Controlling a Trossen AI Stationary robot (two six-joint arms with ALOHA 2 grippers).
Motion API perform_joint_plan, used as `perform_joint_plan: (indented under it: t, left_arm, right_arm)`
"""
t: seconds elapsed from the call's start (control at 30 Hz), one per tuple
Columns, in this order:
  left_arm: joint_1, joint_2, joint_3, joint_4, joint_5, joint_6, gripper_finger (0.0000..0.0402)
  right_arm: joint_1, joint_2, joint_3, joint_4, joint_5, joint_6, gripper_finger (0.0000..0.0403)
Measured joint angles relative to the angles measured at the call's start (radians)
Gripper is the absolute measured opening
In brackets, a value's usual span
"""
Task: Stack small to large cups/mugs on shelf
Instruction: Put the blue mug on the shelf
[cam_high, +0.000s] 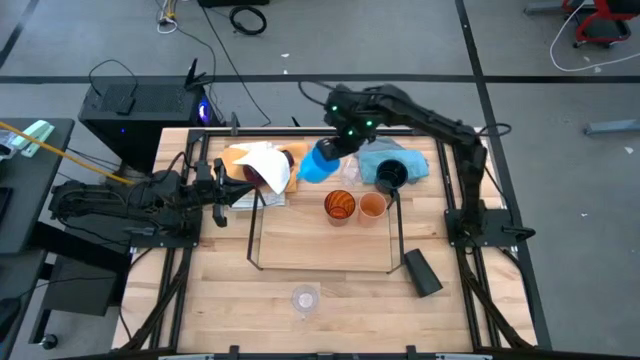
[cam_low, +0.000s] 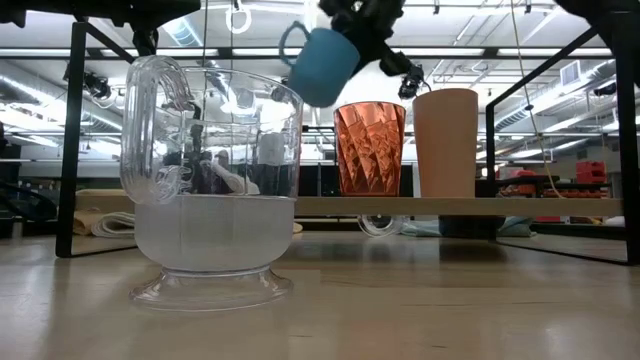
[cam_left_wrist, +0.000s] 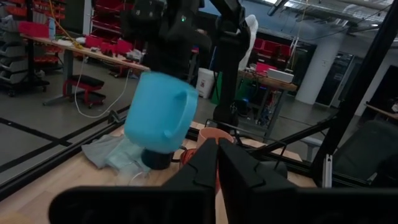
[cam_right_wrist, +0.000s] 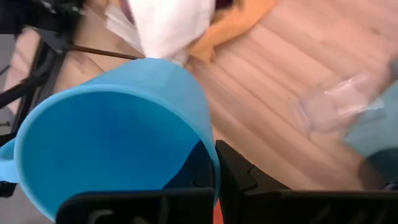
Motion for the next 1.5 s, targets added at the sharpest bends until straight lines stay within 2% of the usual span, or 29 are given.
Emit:
perform_joint_plan:
  t: [0.4,0.8,0.97,1.23,1.5]
  left_arm:
    - [0.0,0.0,0.0,-0.023,0.0,0.007,0.0024]
    - [0.0,0.0,0.0,-0.034,0.0,0.005,0.0012]
    - [0.0,0.0,0.0,-0.037,0.0,0.0,0.0021]
    - [0.0,0.0,0.0,-0.044,0.001,-0.009,0.0025]
    - [0.0,0.0,0.0,-0.044,0.001,-0.01,0.0012]
  right_arm:
    - [0.059,0.053,0.002,0.105,0.004,0.067,0.0002]
    - [0.097,0.088,0.002,0.177,0.017,-0.02,0.0002]
    - [0.112,0.112,0.002,0.173,0.027,-0.059,0.0002]
    - [0.095,0.122,0.002,0.17,0.107,-0.012,0.0002]
    - [0.08,0.134,0.002,0.14,0.056,-0.007,0.0002]
